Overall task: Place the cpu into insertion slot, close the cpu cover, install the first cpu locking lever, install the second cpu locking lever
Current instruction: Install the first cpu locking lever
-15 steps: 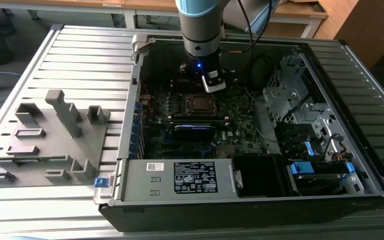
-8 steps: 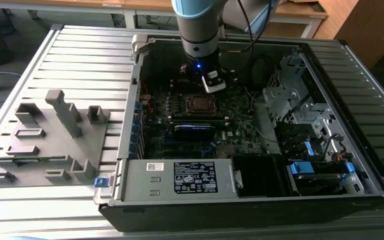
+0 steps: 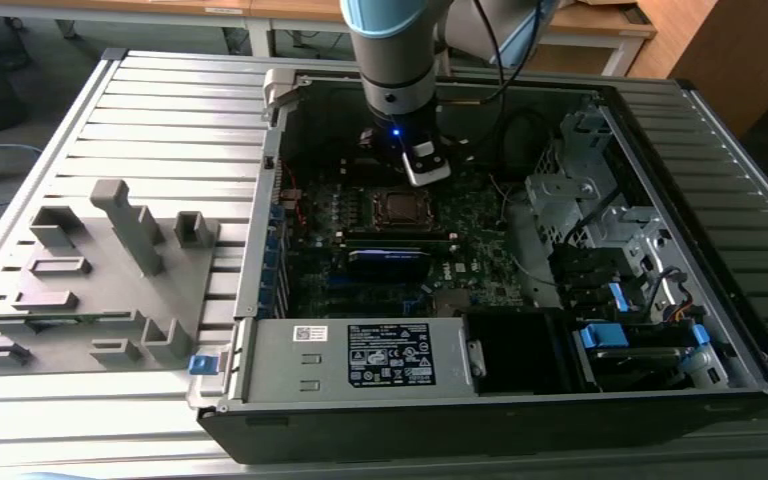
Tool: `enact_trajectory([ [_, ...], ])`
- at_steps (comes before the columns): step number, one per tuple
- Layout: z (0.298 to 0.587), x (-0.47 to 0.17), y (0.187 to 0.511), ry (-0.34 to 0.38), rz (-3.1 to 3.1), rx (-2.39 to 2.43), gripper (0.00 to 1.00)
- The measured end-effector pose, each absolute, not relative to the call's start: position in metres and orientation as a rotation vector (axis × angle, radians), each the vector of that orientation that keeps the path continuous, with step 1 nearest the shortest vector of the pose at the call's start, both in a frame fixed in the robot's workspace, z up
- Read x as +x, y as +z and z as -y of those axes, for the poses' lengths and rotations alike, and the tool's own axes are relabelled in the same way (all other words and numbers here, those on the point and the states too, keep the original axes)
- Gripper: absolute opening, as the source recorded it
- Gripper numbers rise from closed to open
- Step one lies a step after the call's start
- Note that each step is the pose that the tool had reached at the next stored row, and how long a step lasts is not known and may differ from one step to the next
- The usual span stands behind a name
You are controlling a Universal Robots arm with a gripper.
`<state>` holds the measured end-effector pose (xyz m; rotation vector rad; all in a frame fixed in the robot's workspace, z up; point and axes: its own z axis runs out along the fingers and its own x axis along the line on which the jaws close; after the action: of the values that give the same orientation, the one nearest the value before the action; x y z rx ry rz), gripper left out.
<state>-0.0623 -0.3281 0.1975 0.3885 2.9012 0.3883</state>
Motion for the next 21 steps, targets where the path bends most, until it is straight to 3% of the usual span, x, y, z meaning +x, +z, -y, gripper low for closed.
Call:
enact_trajectory([
  [21, 0.3283, -0.0672, 0.1938, 0.41, -2.884, 0.385, 0.11],
])
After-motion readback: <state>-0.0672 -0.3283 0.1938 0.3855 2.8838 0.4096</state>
